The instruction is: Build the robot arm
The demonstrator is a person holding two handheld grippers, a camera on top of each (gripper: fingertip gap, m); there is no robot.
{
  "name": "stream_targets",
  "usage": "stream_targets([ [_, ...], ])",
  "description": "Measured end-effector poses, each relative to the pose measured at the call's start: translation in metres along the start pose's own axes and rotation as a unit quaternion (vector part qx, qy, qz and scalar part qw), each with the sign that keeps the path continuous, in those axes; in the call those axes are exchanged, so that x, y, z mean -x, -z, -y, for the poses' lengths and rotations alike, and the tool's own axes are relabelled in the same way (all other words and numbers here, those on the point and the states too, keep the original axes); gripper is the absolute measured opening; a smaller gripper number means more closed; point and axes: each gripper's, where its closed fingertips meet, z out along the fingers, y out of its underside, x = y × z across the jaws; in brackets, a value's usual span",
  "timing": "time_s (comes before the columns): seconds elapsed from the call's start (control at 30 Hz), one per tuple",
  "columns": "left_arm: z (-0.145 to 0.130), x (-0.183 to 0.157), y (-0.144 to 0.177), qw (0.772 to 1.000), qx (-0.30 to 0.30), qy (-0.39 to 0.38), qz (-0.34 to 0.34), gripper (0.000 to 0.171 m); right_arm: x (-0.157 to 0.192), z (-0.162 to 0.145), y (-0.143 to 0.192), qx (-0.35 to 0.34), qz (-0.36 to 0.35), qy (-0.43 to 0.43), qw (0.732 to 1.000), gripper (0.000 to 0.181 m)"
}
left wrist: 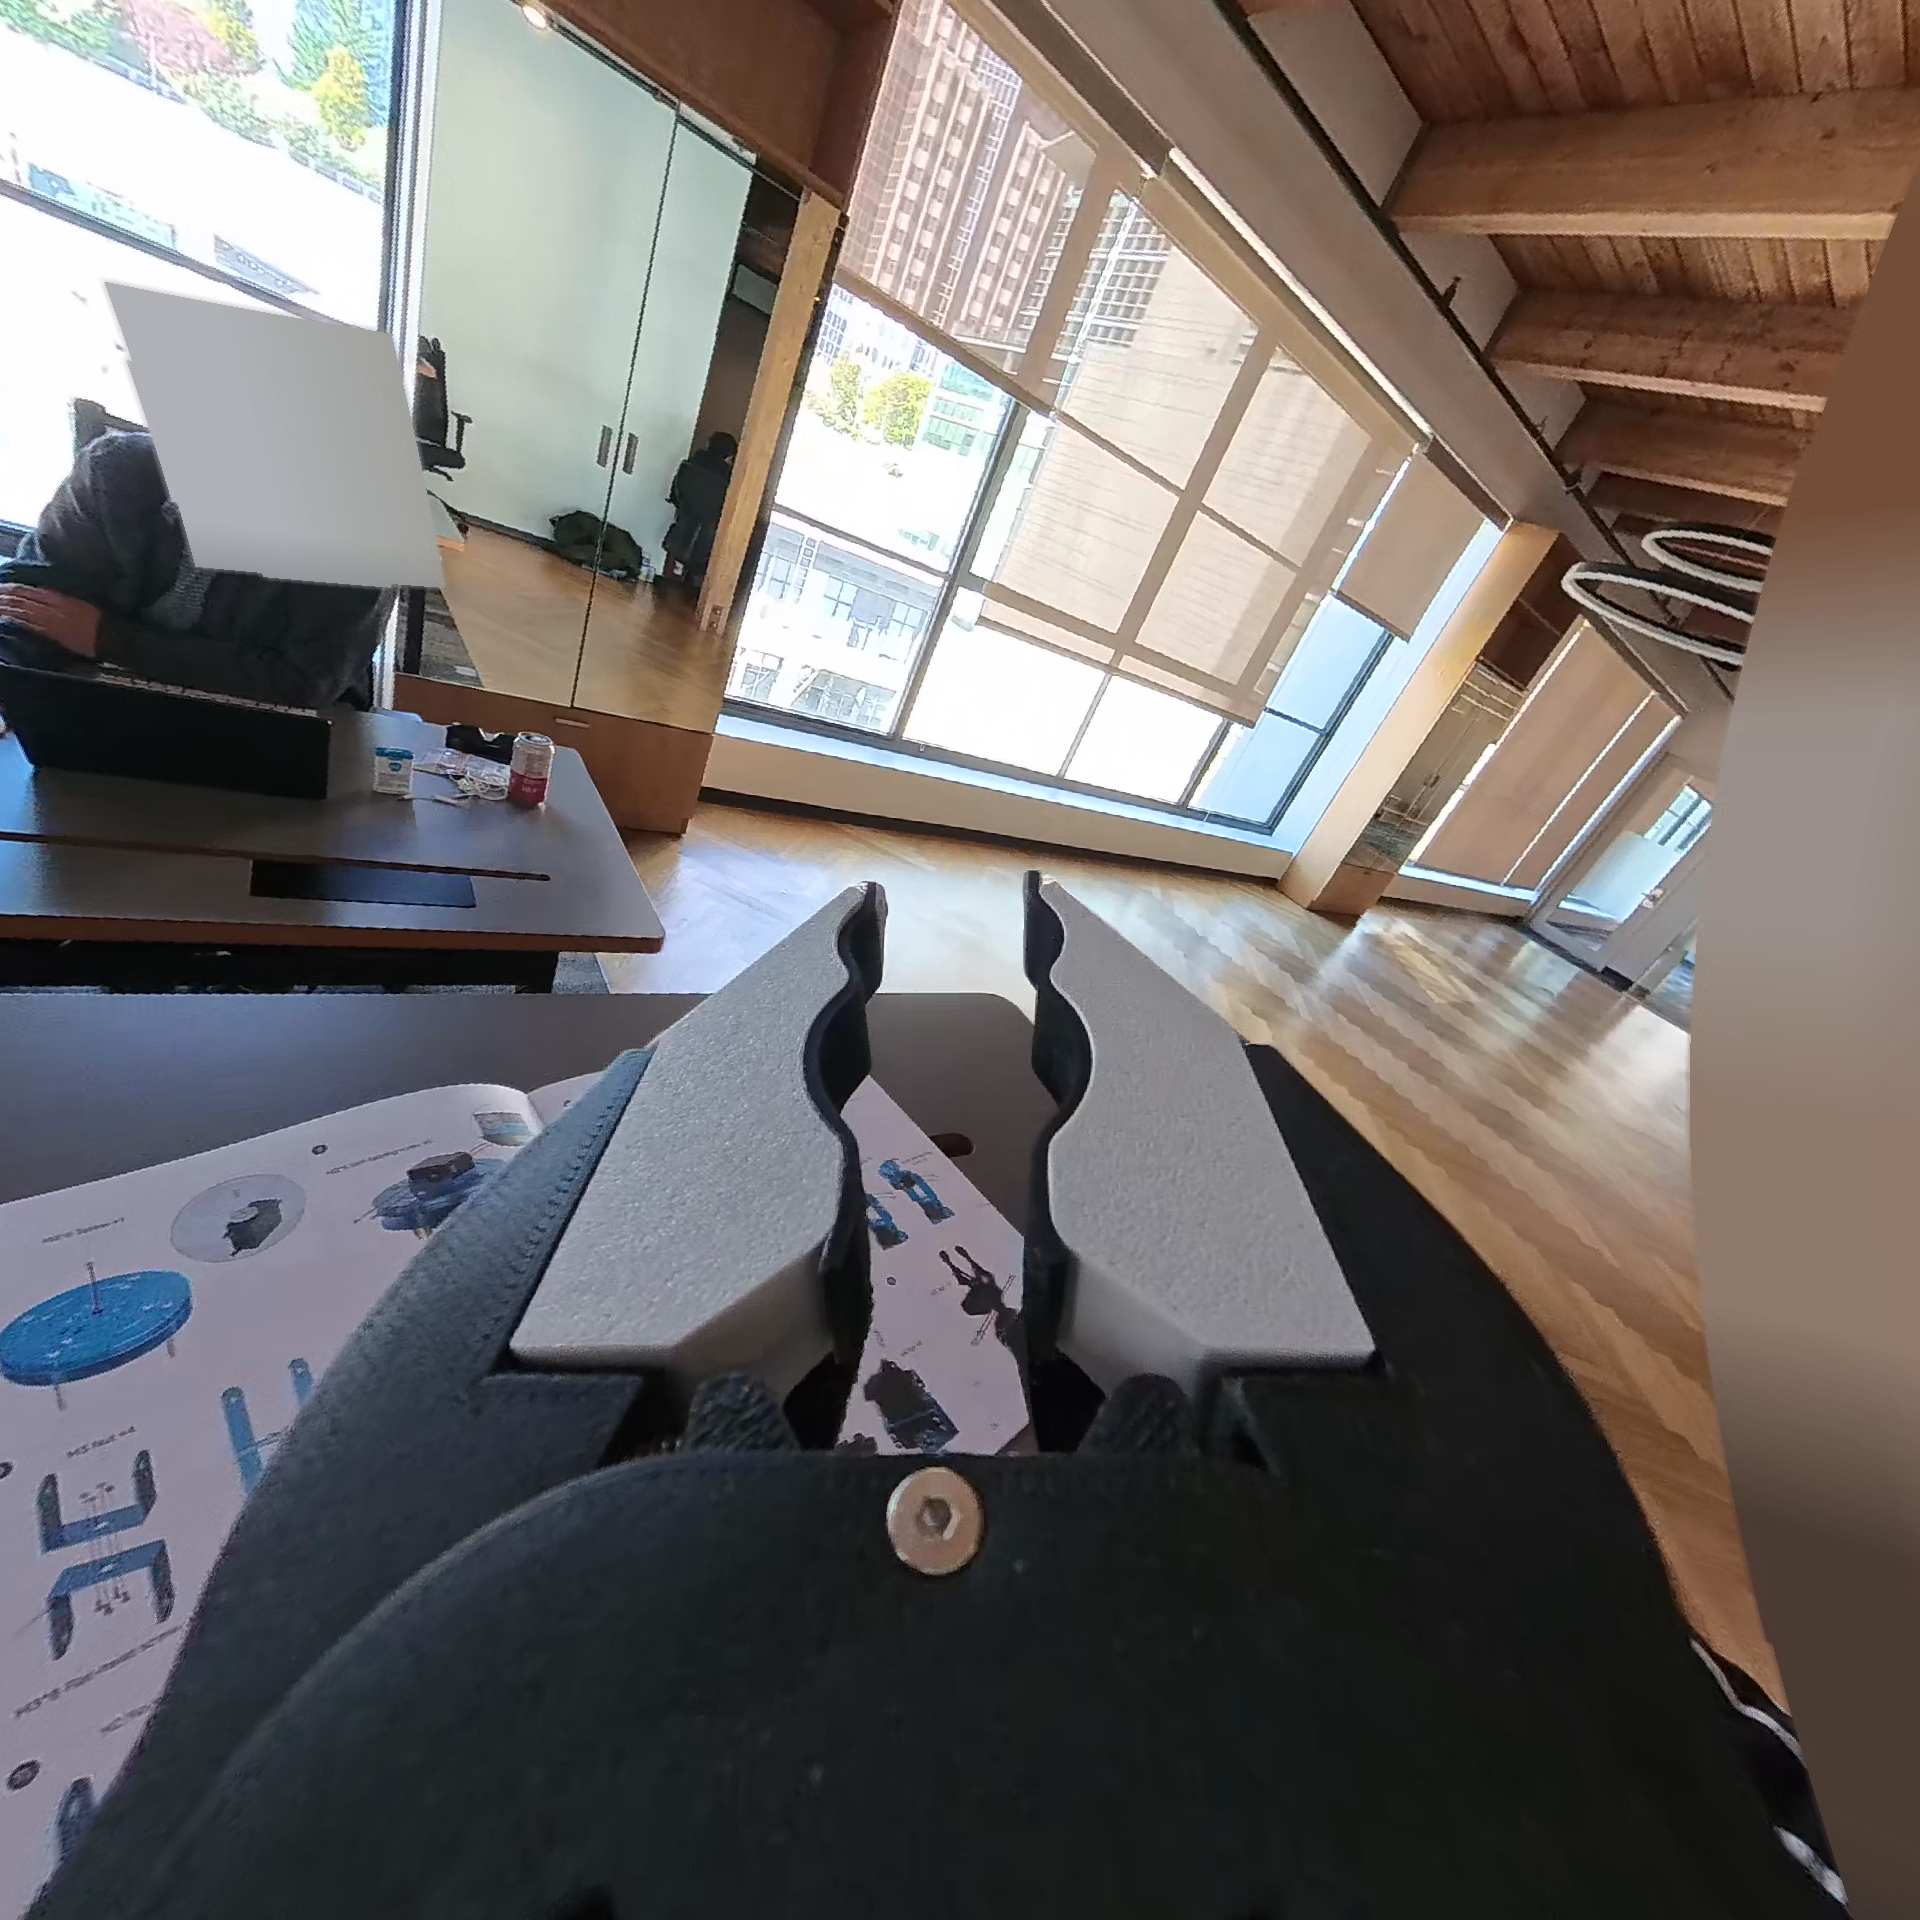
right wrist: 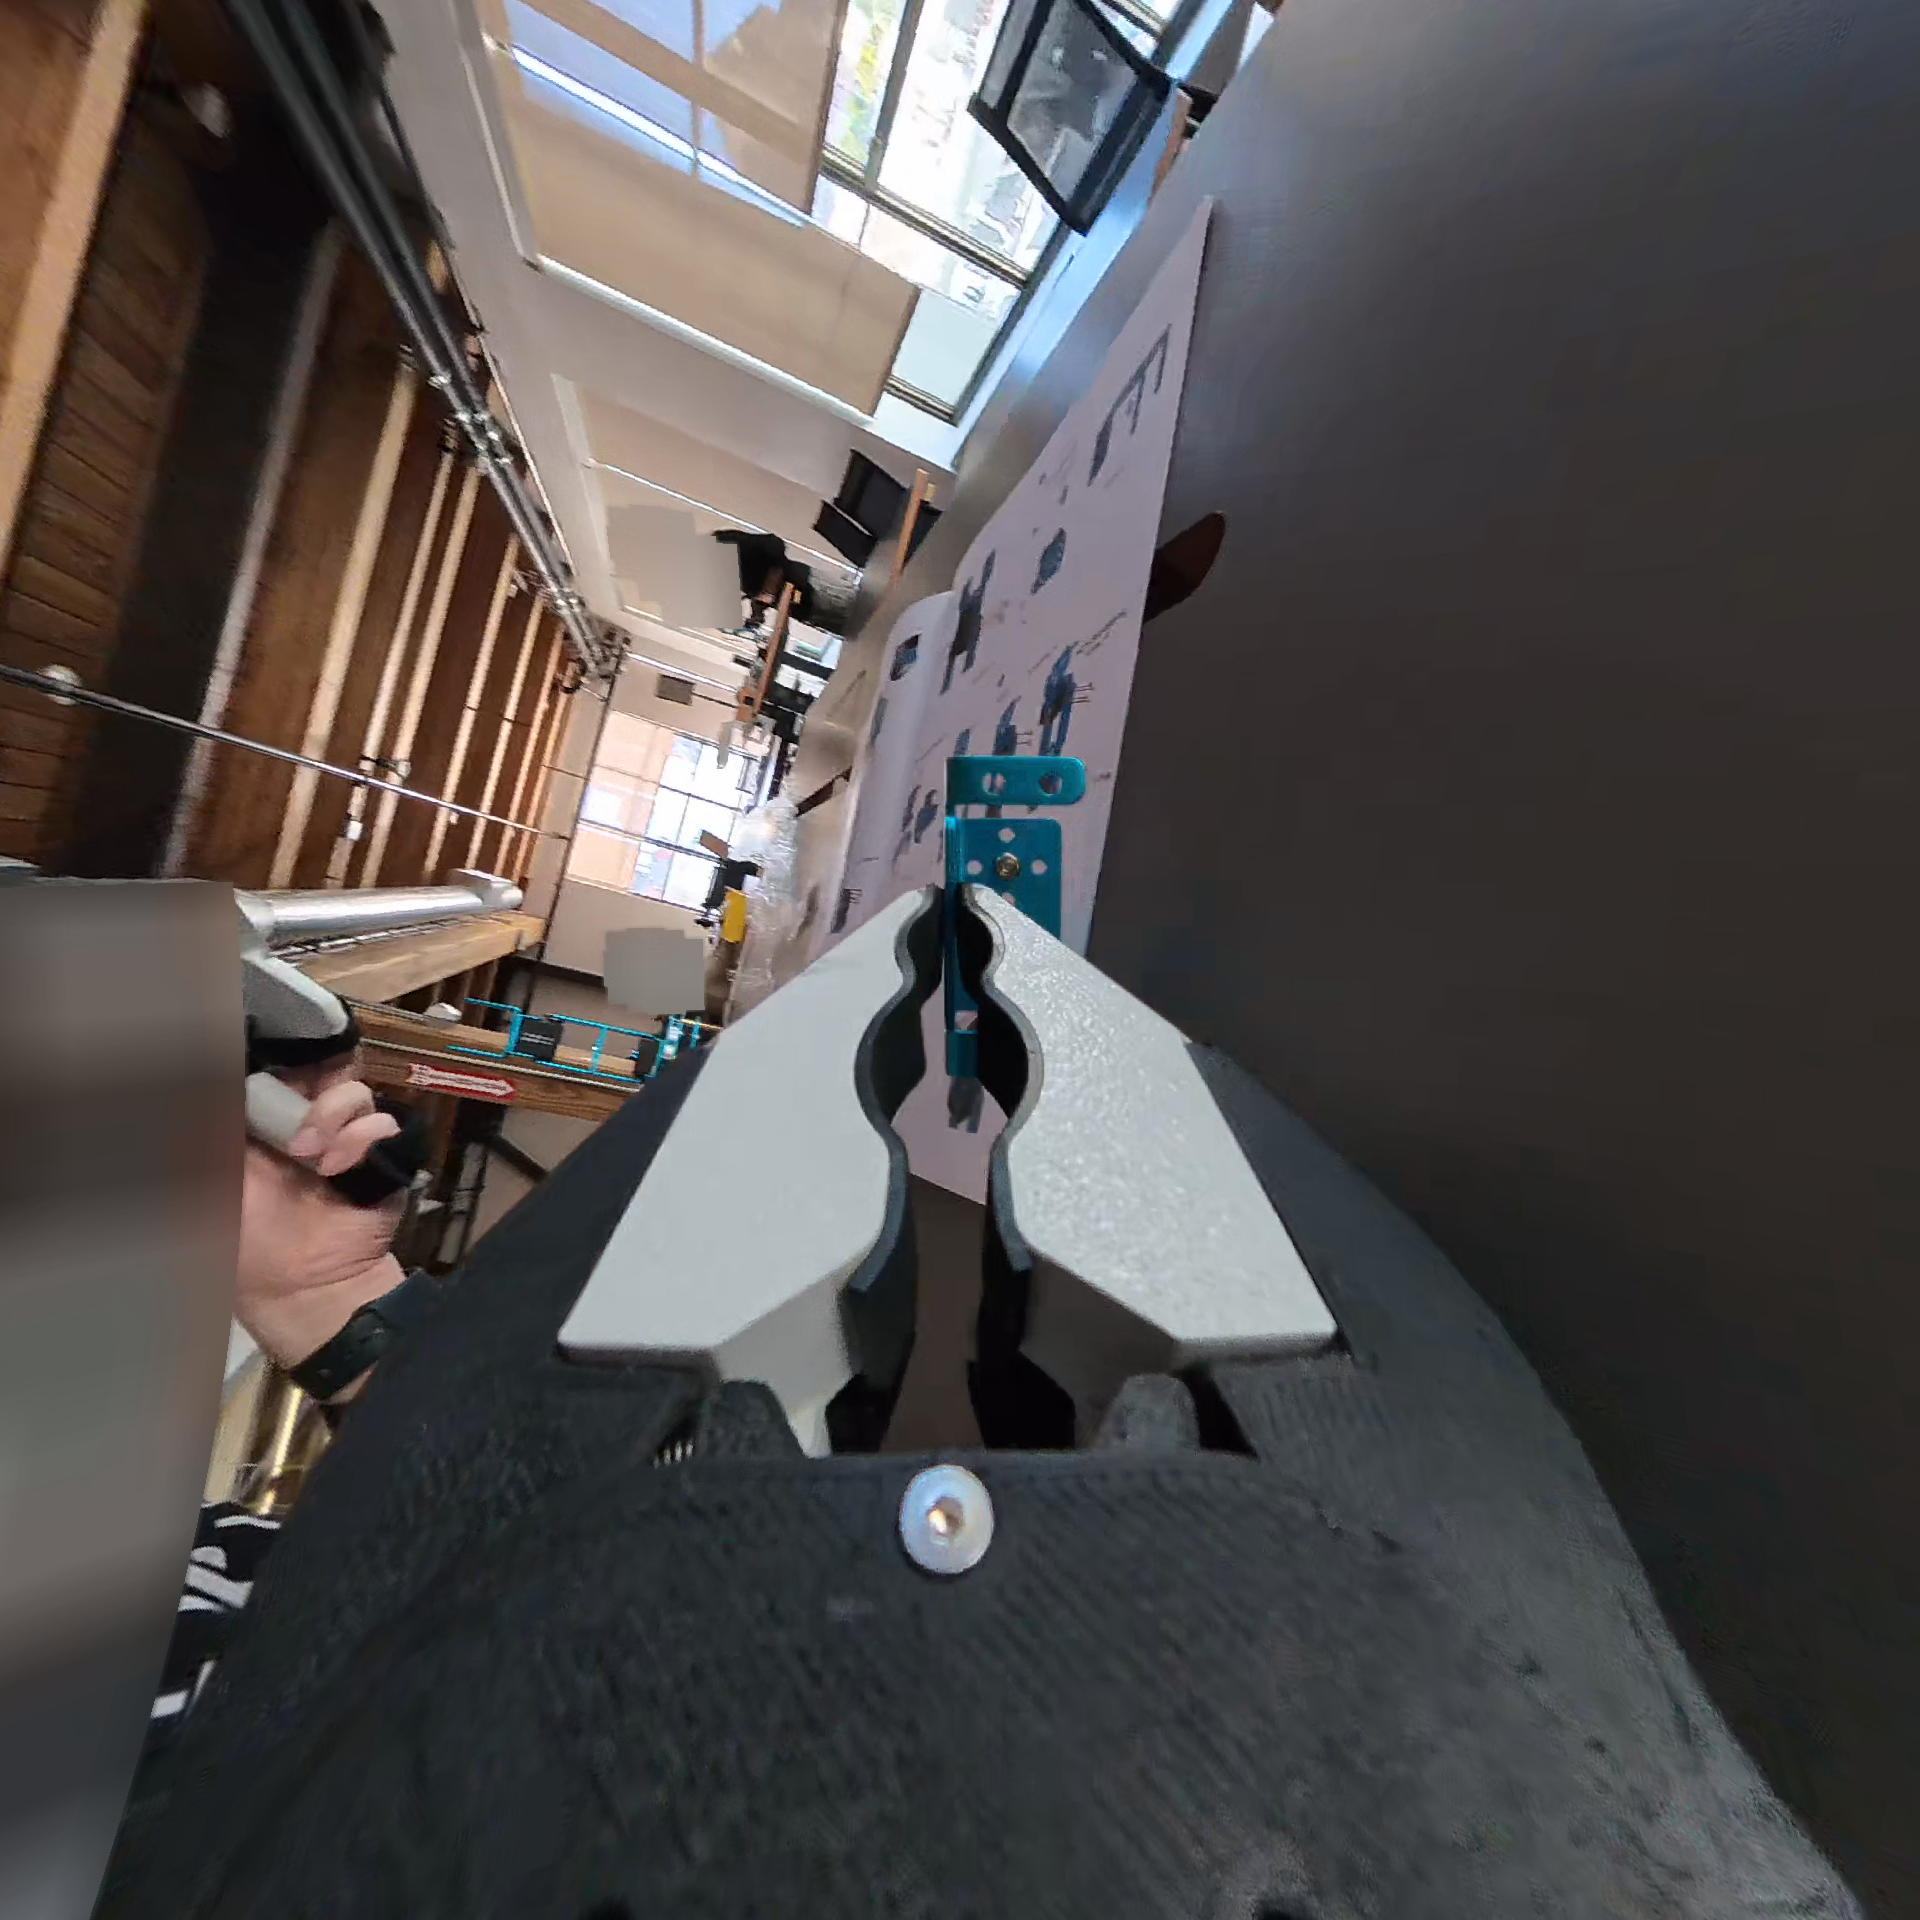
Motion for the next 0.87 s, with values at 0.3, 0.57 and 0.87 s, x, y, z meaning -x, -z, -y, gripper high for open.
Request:
stream_targets([
  [0.3,-0.004,0.005,0.0,1.0,0.012,-0.003,0.01,0.025,0.01,0.004,-0.003,-0.02,0.028,0.004,0.999,0.0],
  [0.57,-0.024,0.001,-0.012,0.998,0.057,0.011,-0.004,0.026,0.053,0.007,-0.013,-0.048,0.092,0.095,0.99,0.0],
  [0.87,-0.019,0.0,-0.011,0.999,0.044,0.015,-0.007,0.025,0.061,-0.013,-0.046,-0.067,0.129,0.041,0.988,0.0],
])
